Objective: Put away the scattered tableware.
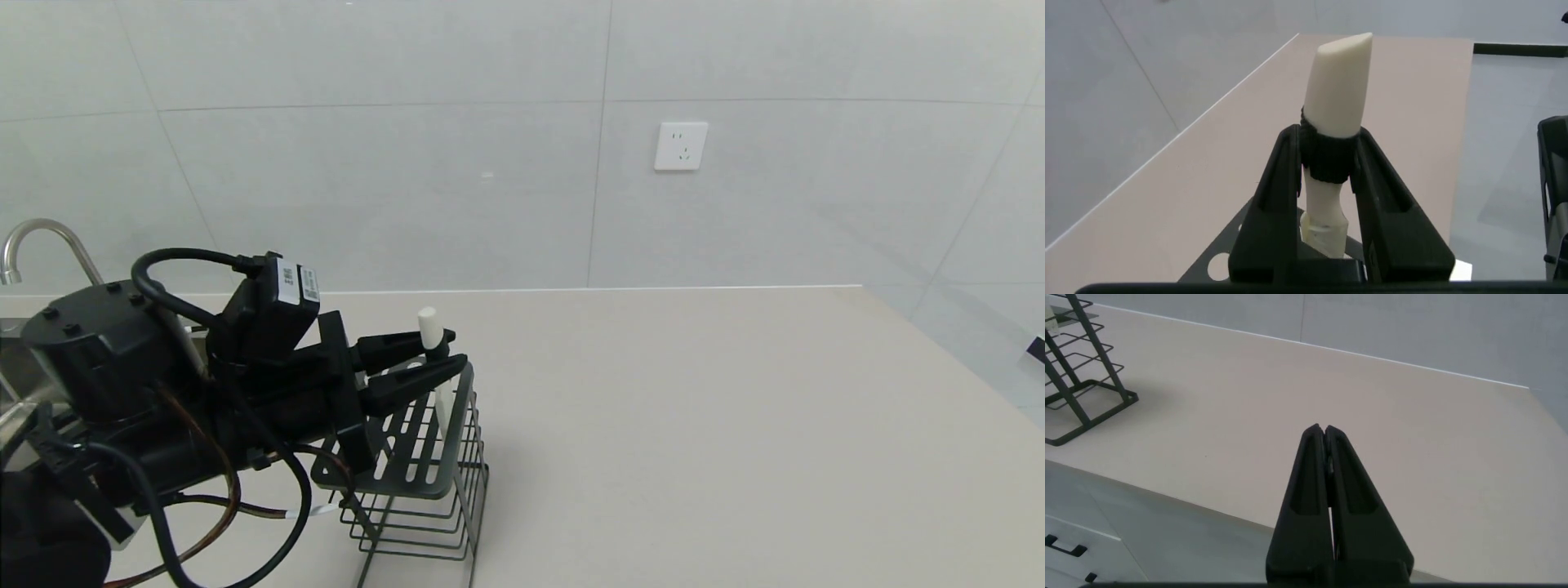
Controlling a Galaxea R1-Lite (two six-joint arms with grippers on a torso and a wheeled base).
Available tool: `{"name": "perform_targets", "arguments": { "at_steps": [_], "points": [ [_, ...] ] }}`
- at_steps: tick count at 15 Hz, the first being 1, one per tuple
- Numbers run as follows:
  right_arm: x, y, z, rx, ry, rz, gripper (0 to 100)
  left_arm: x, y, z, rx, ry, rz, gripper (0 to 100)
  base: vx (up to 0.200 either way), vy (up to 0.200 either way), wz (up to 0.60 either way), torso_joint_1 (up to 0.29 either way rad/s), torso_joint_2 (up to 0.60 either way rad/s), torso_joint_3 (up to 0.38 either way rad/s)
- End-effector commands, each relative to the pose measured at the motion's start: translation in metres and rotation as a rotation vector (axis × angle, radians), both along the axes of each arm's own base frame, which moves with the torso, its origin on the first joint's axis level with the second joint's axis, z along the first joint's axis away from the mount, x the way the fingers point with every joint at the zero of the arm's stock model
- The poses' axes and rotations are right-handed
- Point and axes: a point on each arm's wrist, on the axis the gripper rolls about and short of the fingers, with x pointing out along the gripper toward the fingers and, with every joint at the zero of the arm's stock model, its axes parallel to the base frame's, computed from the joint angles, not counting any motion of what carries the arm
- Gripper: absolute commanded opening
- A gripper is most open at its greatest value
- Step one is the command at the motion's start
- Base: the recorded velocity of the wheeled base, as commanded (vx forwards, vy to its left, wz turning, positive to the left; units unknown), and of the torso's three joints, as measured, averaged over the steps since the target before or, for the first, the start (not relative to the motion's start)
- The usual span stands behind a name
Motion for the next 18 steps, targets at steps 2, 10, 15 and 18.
{"name": "perform_targets", "arguments": {
  "at_steps": [2, 10, 15, 18],
  "points": [
    [0.000, 0.000, 0.000, 0.000, 0.001, 0.001, 0, 0.000, 0.000, -0.009, 0.016, 0.032, -0.001, 0, 0.000, 0.000, 0.00, 0.000, 0.00, 0.000],
    [0.000, 0.000, 0.000, -0.002, 0.001, 0.001, 0, -0.006, 0.004, -0.022, 0.051, 0.066, 0.000, 100, 0.000, 0.000, 0.00, 0.000, 0.00, 0.000],
    [0.000, 0.000, 0.000, -0.002, 0.001, -0.001, 0, -0.009, 0.005, -0.020, 0.048, 0.048, -0.002, 100, 0.000, 0.000, 0.00, 0.000, 0.00, 0.000],
    [0.000, 0.000, 0.000, -0.002, 0.001, -0.001, 0, -0.019, 0.009, -0.016, 0.032, 0.017, -0.006, 100, 0.000, 0.000, 0.00, 0.000, 0.00, 0.000]
  ]
}}
